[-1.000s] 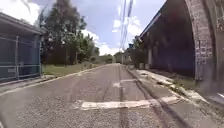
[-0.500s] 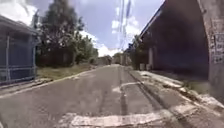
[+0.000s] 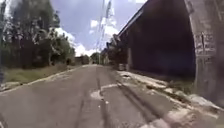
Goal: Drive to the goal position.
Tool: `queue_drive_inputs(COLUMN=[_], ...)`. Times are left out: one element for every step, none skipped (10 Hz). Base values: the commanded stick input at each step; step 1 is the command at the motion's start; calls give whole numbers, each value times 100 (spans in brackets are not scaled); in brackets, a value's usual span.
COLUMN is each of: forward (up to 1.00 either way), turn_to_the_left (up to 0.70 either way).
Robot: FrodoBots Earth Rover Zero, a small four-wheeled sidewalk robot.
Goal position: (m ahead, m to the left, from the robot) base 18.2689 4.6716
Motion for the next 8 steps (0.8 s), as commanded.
queue_drive_inputs(forward=[70, 70, 70, 70, 70, 70, 70, 70], turn_to_the_left=[1, 1, 1, 1, 1, 1, 8, 36])
